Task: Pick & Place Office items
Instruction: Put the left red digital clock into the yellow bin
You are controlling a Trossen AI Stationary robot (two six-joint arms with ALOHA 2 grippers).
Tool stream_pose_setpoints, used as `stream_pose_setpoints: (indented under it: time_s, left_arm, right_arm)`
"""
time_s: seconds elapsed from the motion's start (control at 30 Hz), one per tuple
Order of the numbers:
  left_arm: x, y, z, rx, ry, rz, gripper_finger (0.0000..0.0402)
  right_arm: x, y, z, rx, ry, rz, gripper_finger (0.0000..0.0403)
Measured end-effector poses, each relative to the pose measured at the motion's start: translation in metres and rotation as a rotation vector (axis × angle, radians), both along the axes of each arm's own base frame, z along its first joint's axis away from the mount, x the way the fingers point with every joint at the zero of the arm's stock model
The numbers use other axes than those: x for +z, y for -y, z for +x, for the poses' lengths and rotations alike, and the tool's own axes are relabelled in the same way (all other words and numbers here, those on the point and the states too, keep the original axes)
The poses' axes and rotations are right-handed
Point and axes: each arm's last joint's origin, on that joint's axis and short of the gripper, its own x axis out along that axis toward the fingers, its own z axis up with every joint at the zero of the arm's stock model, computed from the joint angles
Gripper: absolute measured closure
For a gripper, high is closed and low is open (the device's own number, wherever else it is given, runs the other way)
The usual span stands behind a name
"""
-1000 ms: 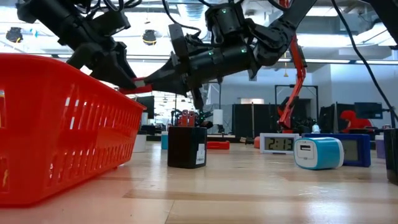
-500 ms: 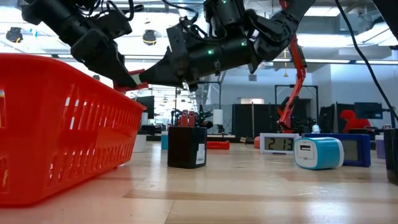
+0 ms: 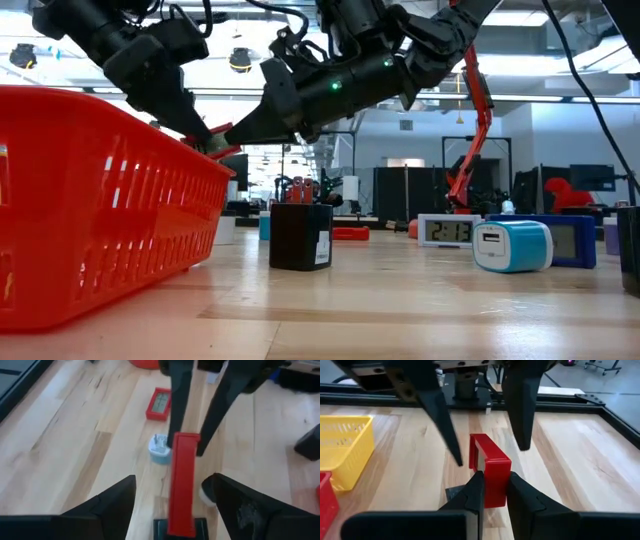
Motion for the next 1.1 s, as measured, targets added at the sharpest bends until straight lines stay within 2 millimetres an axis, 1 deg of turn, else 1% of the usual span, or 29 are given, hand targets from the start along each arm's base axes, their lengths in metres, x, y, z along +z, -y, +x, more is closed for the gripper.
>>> stream_pose_setpoints:
  time_s: [0.07,0.3,0.43,0.63,0.87,1.0,1.1]
  left_arm:
    - [-0.0019,-0.0003,-0.0016,0.001,-0.025,0.003,0.0166]
    - [-0.0015,-0.0004,-0.0011,0.001,-0.018,0.002,0.0232]
    - [-0.0015,-0.0004,-0.0011,0.0,-0.019,0.002,0.0277]
    - [-0.0015,-0.0001,-0.001,-0.015,-0.022,0.007,0.0357]
    - [-0.0018,0.0006,-0.0011,-0.034,-0.027,-0.01,0.036]
    - [-0.0018,0.0008,-0.0011,-0.037,-0.026,-0.018,0.0347]
    - [-0.0025,0.0011,-0.0016,-0.045,-0.035,-0.03,0.0351]
  right_arm:
    - [-0.0004,0.0,-0.0002,0.0,-0.003,0.0,0.0354]
    - [0.0,0.0004,0.0,-0.003,0.0,0.0,0.0352]
    - [-0.0001,-0.0004,-0.0001,-0.001,0.0,0.0,0.0352]
    - [0.0,-0.0003,-0.0001,-0.002,0.001,0.001,0.0347]
    - [0.0,-0.0004,-0.0001,-0.001,0.001,0.0,0.0306]
    - [-0.0003,0.0004,-0.0001,0.002,-0.004,-0.013,0.029]
    - [-0.0005,0.003,-0.0005,0.005,-0.012,-0.032,0.0272]
